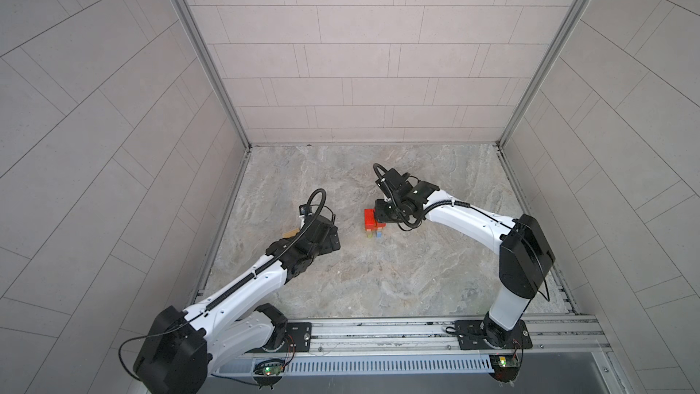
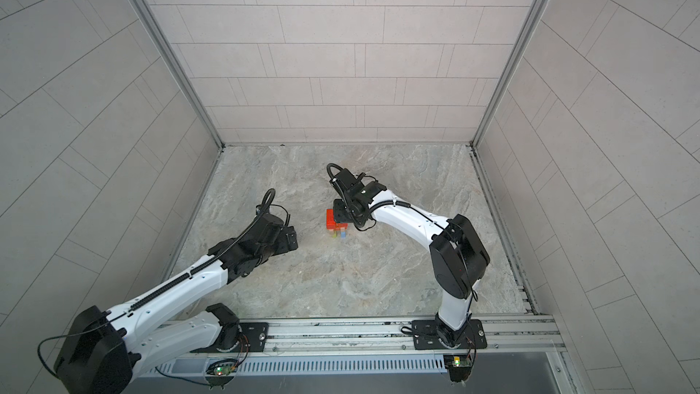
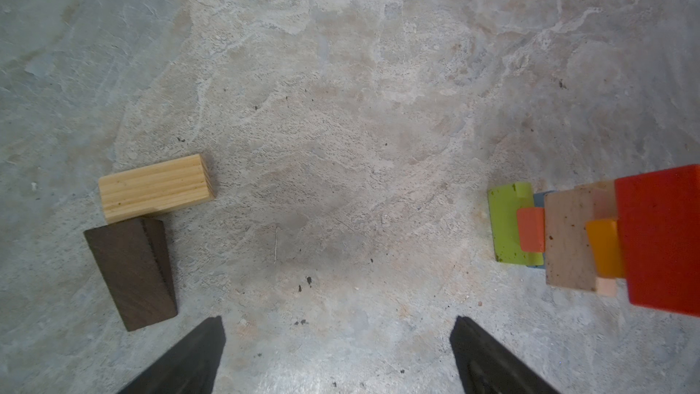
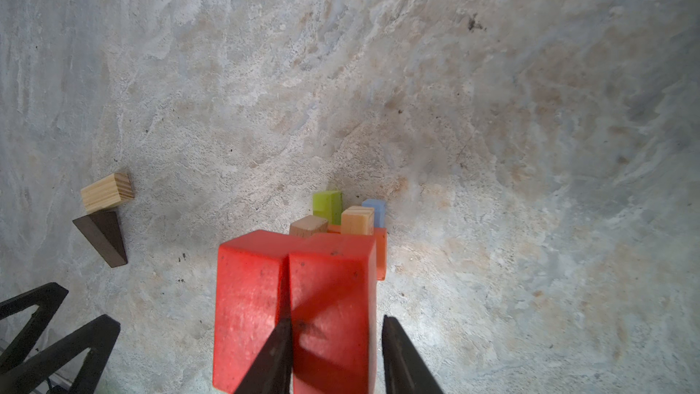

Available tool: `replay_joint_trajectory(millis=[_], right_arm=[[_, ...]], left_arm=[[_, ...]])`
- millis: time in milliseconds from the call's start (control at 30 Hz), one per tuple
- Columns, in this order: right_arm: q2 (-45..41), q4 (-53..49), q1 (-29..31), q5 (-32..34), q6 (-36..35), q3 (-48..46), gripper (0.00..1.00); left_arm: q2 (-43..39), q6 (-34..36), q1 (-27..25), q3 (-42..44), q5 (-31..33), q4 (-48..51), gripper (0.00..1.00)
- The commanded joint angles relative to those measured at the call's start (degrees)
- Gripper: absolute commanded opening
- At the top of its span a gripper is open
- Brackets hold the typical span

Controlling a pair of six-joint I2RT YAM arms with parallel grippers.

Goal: Build the wood block tower
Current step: 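Lower the second red block onto the stack beside the first red block, then open the right gripper and raise it off the red block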

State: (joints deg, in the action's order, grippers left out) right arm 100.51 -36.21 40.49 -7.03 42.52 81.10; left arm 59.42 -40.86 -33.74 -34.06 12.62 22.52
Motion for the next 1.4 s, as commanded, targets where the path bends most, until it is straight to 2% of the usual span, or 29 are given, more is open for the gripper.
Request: replay_joint_trajectory(millis=[0, 1100, 1300, 1367], right_arm=[[-0.4, 0.0, 0.3, 1.1, 1.1, 1.3, 0.40], [-2.9, -3.8, 0.1, 3.3, -0.9, 3.8, 0.43], [-5.8, -4.5, -1.1, 3.8, -1.6, 3.0, 0.41], [-7.3, -4.4, -1.7, 3.6, -2.0, 2.3, 0.36]], left_arm=[[-0.1, 0.6, 0.5, 0.6, 0.0, -0.4, 1.00], [1.0, 0.8, 0.8, -0.3, -0.6, -0.9, 1.00], [0.5, 1.8, 0.7, -2.1, -3.7, -1.2, 0.89], [0.2, 2.2, 0.8, -3.0, -4.5, -1.2, 0.79]])
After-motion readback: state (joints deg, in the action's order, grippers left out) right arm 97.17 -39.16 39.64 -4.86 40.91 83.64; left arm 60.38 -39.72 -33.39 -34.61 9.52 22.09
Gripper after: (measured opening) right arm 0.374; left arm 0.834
